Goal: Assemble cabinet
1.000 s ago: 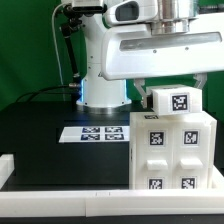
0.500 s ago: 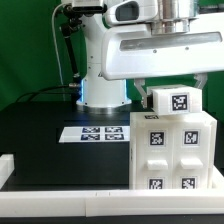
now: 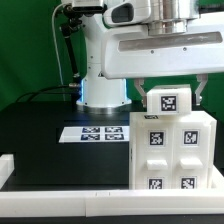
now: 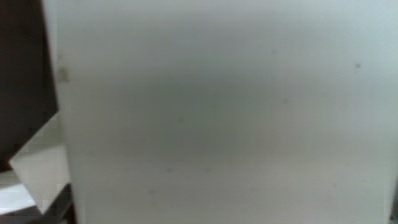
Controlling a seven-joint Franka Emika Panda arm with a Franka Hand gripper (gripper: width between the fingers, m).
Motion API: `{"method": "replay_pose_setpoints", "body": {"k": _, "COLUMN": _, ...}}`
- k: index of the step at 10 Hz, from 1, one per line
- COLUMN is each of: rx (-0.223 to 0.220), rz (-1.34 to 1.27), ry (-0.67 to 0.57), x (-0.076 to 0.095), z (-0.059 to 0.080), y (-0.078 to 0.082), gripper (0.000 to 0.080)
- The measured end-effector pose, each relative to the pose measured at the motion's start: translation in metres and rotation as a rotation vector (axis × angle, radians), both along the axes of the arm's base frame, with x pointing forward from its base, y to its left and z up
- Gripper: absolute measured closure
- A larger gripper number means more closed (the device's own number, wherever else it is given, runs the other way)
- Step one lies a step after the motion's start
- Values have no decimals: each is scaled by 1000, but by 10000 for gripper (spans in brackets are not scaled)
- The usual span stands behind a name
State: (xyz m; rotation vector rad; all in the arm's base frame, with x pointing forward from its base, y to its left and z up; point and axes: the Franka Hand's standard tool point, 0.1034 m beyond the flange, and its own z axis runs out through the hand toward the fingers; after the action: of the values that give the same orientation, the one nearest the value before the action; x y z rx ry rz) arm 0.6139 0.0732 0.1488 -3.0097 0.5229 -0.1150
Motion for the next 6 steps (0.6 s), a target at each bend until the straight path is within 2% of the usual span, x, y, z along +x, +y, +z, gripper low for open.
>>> {"method": "replay_pose_setpoints", "body": {"k": 6, "rx": 111, "rz": -633, "ry": 28, "x": 0, "z": -1, "y": 3, "gripper": 253}}
